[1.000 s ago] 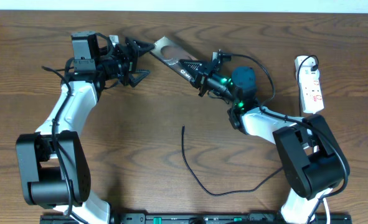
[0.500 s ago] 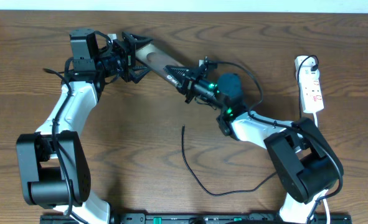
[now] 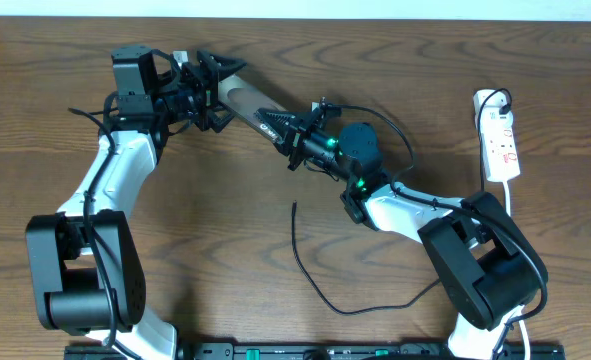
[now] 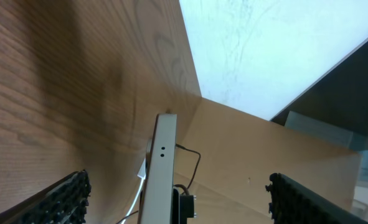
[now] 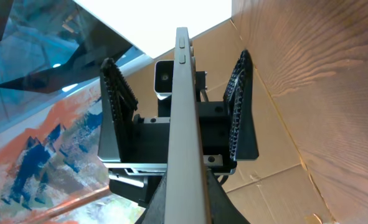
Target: Plug charger to phone and switch on socket
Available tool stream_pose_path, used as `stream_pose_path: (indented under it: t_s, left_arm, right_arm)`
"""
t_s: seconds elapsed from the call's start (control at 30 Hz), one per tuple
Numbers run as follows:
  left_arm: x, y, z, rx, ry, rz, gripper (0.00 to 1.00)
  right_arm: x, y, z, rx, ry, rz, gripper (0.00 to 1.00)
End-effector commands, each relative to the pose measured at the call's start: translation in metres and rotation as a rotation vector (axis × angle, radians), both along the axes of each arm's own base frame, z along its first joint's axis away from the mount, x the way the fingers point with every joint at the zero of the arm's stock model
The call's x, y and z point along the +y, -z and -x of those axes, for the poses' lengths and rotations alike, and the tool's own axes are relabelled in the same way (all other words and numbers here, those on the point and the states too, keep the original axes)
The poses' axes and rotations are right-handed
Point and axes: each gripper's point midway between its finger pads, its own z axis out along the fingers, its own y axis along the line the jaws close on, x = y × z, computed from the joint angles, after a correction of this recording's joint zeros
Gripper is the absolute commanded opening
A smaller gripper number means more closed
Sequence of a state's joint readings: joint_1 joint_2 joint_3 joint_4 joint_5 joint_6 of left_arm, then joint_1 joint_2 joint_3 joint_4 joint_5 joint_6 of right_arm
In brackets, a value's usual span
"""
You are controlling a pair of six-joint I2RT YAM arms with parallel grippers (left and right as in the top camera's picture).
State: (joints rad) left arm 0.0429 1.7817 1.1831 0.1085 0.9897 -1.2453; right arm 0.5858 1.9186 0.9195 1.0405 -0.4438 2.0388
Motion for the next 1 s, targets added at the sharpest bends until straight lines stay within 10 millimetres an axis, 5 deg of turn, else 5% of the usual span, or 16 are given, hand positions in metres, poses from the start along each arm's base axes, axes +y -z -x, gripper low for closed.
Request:
stream_pose_path:
  t_s: [0.0,0.5,0.97]
  left_arm:
    - [-0.004,-0.011,0.004,-0.069,0.034,-0.024,0.78]
    - [-0.010,-0.011,0.005,-0.128,0.069,-0.064,0.34]
    - [-0.016,-0.001,0.001,-0.117,0.030,-0.129,0.22]
  right_arm:
    - [0.001,-0.012,-0.001,-0.022,0.011,-0.022,0.01]
    - [0.004,-0.011,0.002,-0.019,0.003,-0.019,0.01]
    - [0.004,0.001,0.000,0.021,0.011,0.011,0.01]
